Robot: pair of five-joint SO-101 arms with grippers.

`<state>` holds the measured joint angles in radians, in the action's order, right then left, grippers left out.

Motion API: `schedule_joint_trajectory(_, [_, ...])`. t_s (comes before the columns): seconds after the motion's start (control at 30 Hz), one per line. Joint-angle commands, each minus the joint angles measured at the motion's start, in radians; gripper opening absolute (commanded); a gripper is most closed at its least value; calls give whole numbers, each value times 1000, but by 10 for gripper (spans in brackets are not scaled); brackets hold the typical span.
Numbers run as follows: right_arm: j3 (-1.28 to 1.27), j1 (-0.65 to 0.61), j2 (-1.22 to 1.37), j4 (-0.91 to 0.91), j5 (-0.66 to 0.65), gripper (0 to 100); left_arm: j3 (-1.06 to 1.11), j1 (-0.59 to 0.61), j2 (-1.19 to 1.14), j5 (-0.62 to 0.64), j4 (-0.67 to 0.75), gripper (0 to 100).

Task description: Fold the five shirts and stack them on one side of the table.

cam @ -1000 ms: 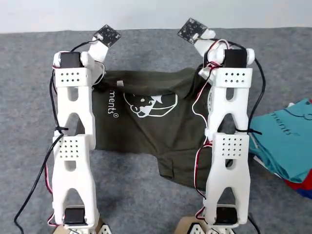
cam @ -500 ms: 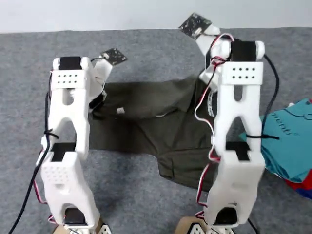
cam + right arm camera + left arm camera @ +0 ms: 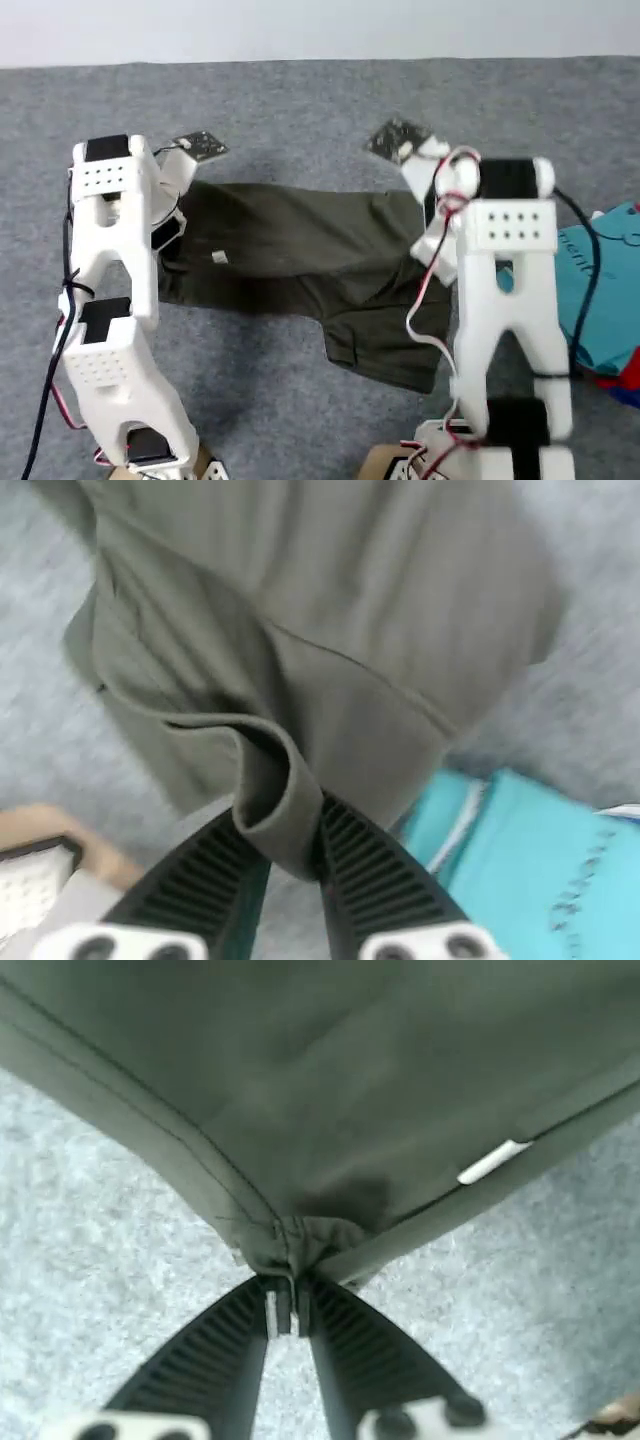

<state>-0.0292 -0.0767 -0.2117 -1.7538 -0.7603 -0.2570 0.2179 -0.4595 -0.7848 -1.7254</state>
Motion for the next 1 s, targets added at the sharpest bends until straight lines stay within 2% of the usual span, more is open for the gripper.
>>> schedule_joint_trajectory(0.0, [-137,-10,-140,-25,8,10,25,11,68,-26,-18,2])
schedule_joint_trajectory(0.4, [-586,-22,-331,153,6,10,166,9,68,-26,103,2])
schedule_joint_trajectory(0.7, [-692,-18,-335,280,3,15,205,11,68,-26,143,21])
schedule_joint_trajectory(0.8, [-689,-18,-346,269,6,91,205,12,69,-28,143,75])
schedule_joint_trajectory(0.97, [-608,-18,-346,153,9,274,199,11,80,-31,143,92])
